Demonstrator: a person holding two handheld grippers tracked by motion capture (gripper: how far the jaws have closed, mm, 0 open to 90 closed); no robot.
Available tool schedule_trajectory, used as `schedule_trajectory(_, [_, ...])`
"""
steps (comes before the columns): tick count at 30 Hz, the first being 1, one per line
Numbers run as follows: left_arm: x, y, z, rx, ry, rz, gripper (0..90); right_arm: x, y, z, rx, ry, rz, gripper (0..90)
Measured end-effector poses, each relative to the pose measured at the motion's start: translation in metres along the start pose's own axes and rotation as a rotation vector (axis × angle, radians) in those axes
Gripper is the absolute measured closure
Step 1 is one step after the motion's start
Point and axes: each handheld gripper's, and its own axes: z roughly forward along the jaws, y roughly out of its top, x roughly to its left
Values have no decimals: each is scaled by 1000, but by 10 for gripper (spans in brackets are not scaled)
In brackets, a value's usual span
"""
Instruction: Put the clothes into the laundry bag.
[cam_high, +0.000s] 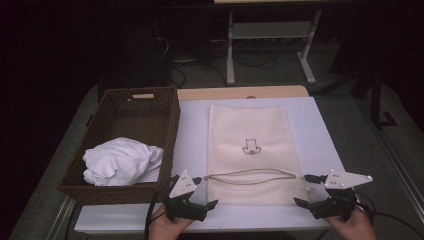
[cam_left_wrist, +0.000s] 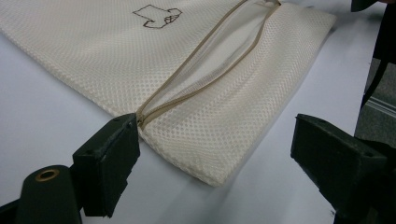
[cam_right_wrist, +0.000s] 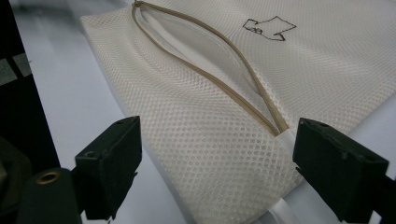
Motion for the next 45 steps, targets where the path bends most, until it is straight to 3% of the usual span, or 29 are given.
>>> schedule_trajectory(8, [-1, 0, 1, 0, -13, -6, 152, 0, 0, 2, 3, 11, 3, 147])
schedule_trajectory(16, [-2, 0, -1, -3, -15, 1, 151, 1, 8, 3, 10, 13, -28, 168])
schedule_trajectory(22, [-2, 0, -5, -11, -6, -1, 151, -3, 28, 9, 21, 30, -47, 171])
schedule_trajectory(26, [-3, 0, -5, -8, -12, 2, 151, -3, 51, 21, 42, 49, -105, 179])
schedule_trajectory(30, [-3, 0, -4, -5, -19, 0, 151, -6, 64, 30, 60, 69, -130, 193])
schedule_trajectory(36, [-1, 0, -6, -13, -26, -13, 151, -16, 84, 44, 77, 117, -129, 202])
schedule_trajectory(45, [2, 1, -9, -29, -30, -24, 151, -25, 117, 72, 166, 194, -190, 247])
